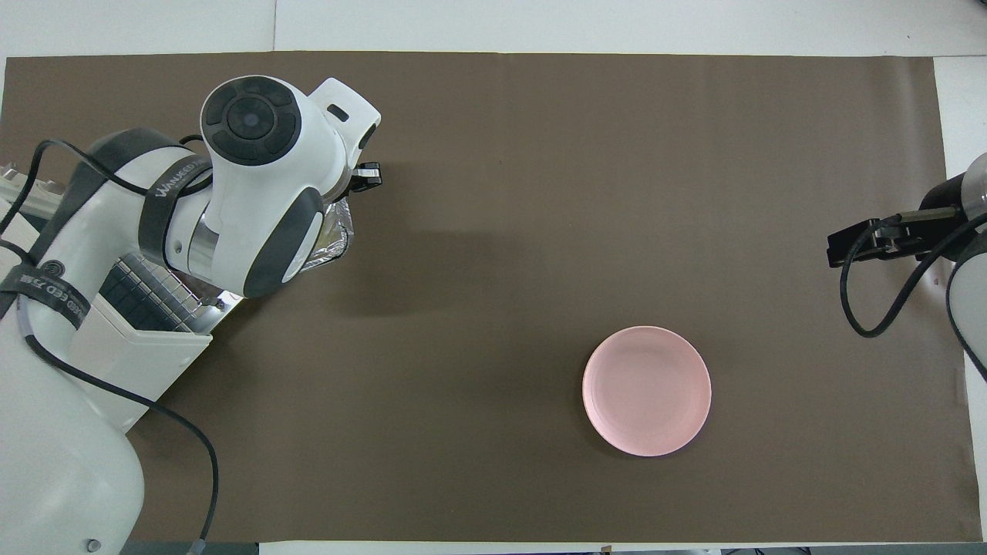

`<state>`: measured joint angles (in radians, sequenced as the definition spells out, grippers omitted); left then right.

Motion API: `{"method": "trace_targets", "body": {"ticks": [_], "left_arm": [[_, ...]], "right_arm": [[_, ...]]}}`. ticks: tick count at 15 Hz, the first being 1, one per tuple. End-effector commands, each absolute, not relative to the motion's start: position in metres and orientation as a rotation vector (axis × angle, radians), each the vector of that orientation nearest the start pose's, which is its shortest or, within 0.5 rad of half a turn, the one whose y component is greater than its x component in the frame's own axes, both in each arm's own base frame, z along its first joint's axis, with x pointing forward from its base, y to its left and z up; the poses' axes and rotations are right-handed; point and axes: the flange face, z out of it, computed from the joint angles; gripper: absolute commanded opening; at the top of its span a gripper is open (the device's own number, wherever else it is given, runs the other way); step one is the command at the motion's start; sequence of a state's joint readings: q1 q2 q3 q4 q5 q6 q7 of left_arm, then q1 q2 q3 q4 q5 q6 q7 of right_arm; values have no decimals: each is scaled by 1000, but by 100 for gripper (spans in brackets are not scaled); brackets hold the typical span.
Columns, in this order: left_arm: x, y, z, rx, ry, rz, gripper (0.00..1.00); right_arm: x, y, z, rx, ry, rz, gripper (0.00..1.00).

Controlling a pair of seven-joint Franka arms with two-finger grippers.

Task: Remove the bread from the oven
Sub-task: 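Grasp the foil tray and pull it out of the oven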

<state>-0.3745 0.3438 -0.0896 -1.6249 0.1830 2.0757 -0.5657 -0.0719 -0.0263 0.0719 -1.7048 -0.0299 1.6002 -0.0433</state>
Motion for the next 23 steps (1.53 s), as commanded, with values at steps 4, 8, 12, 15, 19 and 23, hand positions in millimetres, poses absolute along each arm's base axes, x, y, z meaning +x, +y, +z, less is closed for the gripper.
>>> {"method": "trace_targets", "body": {"ticks": [4,8,12,15,19,23], "left_arm": [[557,-398,400,-3083,218,-195,0],[539,-427,372,-3086,269,-178,0],[529,-442,346,-3079,296,-146,0],[532,-445,346,-3115,229,-144,14],[541,-445,358,-3172,112,-171,100],[577,-379,425,-3227,-135,-212,100]], "right_arm": [[541,-5,581,-3172,-76,140,100],[541,-5,581,-3172,-76,138,100],[541,-5,581,-3172,-76,138,100],[541,-5,581,-3172,-76,140,100],[541,-5,581,-3172,-76,140,100],[541,-5,581,-3172,-76,140,100]]}}
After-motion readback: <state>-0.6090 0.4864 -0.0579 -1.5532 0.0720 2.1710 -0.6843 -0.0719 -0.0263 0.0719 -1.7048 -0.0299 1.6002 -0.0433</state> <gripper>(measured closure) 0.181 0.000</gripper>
